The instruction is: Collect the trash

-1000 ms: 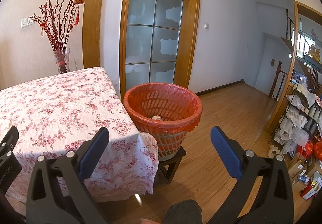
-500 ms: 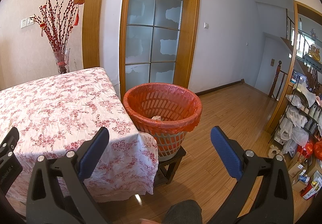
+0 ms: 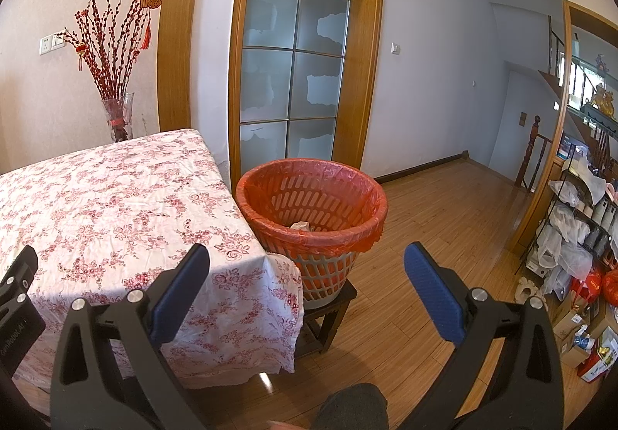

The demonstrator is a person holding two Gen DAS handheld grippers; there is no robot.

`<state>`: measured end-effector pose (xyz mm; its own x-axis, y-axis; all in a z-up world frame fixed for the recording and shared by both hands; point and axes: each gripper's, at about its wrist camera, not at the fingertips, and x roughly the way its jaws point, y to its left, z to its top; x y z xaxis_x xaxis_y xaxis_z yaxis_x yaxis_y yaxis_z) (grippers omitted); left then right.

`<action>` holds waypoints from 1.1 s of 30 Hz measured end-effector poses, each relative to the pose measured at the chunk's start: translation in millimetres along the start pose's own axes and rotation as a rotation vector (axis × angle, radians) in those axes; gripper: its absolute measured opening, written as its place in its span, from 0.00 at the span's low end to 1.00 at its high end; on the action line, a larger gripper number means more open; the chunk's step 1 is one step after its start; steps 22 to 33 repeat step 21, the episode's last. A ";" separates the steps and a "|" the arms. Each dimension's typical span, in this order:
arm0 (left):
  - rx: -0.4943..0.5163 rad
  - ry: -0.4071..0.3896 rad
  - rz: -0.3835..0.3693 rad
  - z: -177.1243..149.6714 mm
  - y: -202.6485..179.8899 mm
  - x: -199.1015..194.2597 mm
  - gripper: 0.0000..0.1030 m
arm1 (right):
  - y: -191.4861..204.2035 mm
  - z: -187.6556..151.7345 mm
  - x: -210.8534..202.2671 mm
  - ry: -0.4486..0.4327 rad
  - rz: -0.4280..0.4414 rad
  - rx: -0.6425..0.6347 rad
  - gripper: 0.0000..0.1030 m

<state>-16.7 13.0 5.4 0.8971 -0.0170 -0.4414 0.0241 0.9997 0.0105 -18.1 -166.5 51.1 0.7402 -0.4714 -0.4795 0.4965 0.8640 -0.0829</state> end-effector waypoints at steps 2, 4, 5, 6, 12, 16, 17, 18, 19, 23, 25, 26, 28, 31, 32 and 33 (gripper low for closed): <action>-0.001 -0.001 0.000 0.7 -0.2 0.4 0.98 | 0.0 0.6 0.2 -0.001 0.000 0.000 0.96; -0.001 0.000 0.001 0.5 -0.9 1.5 0.98 | 0.1 0.6 0.2 -0.001 0.000 0.000 0.96; 0.000 0.001 0.001 0.2 -0.9 1.6 0.98 | 0.1 0.6 0.2 0.000 0.000 0.000 0.96; 0.000 0.002 0.002 -0.3 -0.9 1.7 0.98 | 0.2 0.5 0.2 0.000 0.000 0.000 0.96; 0.000 0.000 0.001 0.5 -1.0 1.7 0.98 | 1.0 -0.6 1.6 0.003 0.001 0.000 0.96; 0.001 0.003 0.000 0.3 -0.9 2.2 0.98 | 1.2 -0.4 1.6 0.003 0.001 0.001 0.96; 0.001 0.004 0.001 -0.2 -0.6 2.5 0.98 | 1.3 -0.4 1.6 0.003 0.001 0.001 0.96; 0.001 0.005 -0.001 -0.6 -0.2 2.5 0.98 | 1.4 -0.5 1.6 0.003 0.001 0.001 0.96; 0.002 0.005 -0.002 -0.8 -0.1 2.4 0.98 | 1.3 -0.4 1.6 0.003 0.001 0.001 0.96; 0.003 0.006 -0.002 -1.3 0.1 2.2 0.98 | 1.5 -0.6 1.6 0.003 0.001 0.001 0.96; 0.003 0.006 -0.002 -1.3 0.1 2.2 0.98 | 1.5 -0.6 1.6 0.003 0.001 0.001 0.96; 0.003 0.006 -0.002 -1.3 0.1 2.2 0.98 | 1.5 -0.6 1.6 0.003 0.001 0.001 0.96; 0.003 0.006 -0.002 -1.3 0.1 2.2 0.98 | 1.5 -0.6 1.6 0.003 0.001 0.001 0.96; 0.003 0.006 -0.002 -1.3 0.1 2.2 0.98 | 1.5 -0.6 1.6 0.003 0.001 0.001 0.96; 0.003 0.006 -0.002 -1.3 0.1 2.2 0.98 | 1.5 -0.6 1.6 0.003 0.001 0.001 0.96; 0.003 0.006 -0.002 -1.3 0.1 2.2 0.98 | 1.5 -0.6 1.6 0.003 0.001 0.001 0.96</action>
